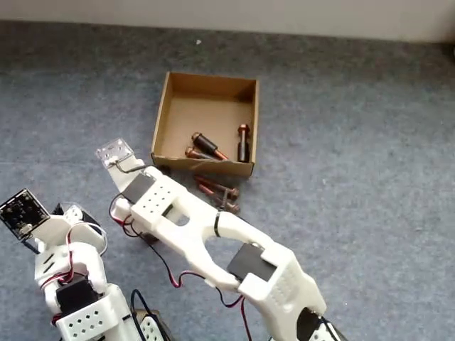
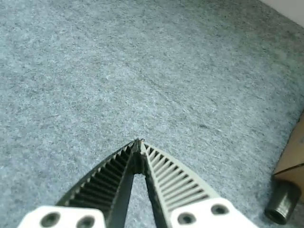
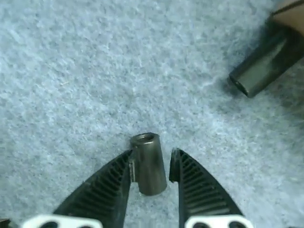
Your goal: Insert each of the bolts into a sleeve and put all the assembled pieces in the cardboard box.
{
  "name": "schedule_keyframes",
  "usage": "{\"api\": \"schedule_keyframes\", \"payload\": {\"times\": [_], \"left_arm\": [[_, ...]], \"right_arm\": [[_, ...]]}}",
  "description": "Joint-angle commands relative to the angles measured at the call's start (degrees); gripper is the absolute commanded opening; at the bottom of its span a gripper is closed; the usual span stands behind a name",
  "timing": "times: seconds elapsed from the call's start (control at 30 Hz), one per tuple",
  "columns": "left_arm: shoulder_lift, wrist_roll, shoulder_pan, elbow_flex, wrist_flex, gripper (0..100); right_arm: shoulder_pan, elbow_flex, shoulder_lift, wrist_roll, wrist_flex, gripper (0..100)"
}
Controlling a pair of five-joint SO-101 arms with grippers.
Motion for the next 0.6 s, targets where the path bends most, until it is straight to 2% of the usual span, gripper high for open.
{"api": "schedule_keyframes", "payload": {"times": [0.0, 0.13, 0.3, 0.57], "left_arm": [[-0.31, 0.88, -0.48, 1.10, -1.23, 1], [-0.31, 0.88, -0.48, 1.10, -1.23, 1], [-0.31, 0.88, -0.48, 1.10, -1.23, 1], [-0.31, 0.88, -0.48, 1.10, -1.23, 1]], "right_arm": [[-2.33, -5.32, -0.48, -0.44, 5.67, 9.9], [-2.51, -6.02, -0.22, -0.09, 6.29, 9.9], [-2.42, -4.79, 0.48, 5.36, 6.64, 9.9], [-0.66, -4.70, 8.22, 8.00, 5.85, 9.9]]}}
